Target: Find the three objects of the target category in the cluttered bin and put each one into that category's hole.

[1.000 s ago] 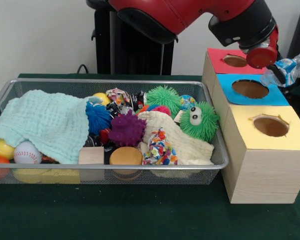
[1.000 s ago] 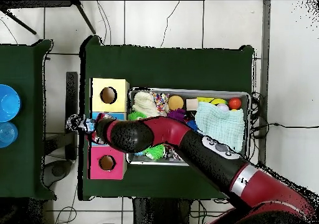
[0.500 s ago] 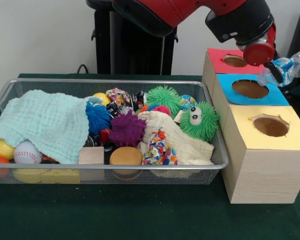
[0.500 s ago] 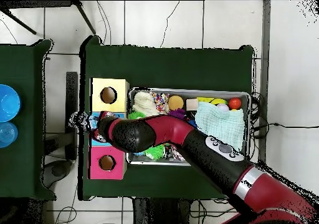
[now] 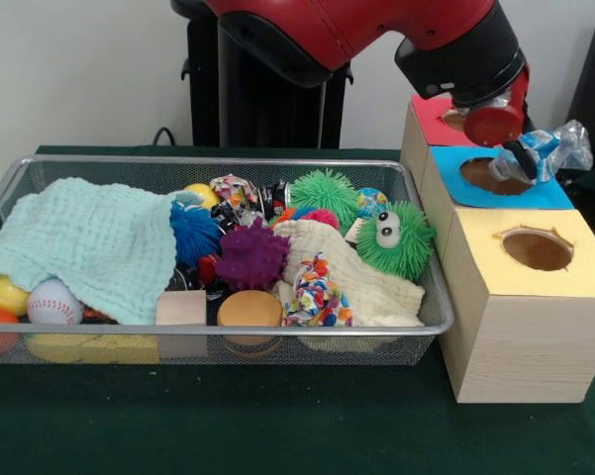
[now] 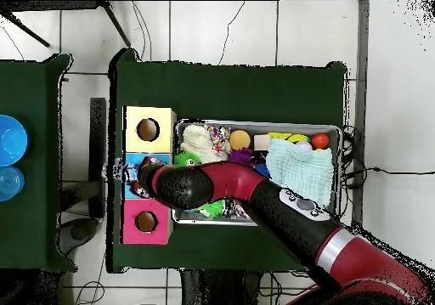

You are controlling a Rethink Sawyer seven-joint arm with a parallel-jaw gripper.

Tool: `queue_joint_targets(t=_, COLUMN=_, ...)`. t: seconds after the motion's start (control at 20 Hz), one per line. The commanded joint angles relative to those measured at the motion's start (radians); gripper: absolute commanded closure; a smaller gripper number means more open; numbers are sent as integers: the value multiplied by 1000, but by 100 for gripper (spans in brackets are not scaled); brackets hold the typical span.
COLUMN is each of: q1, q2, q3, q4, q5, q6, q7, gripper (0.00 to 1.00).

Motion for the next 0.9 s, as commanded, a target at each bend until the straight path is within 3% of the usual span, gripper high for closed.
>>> queue_joint_targets(t=0.05, q1=15, q2=57, q3=-105, q4=-81, q5=-29, q6=137, q7=72, gripper=100)
queue_joint_targets(t=0.5, q1=9, q2=74, q3=-104, q4=-89, q5=-28, q6=143, q7=62, gripper=100)
queue_joint_targets(t=0.9, q1=46, q2=43, q3=-149, q4=-108, q5=-49, q6=169, q7=62, gripper=100)
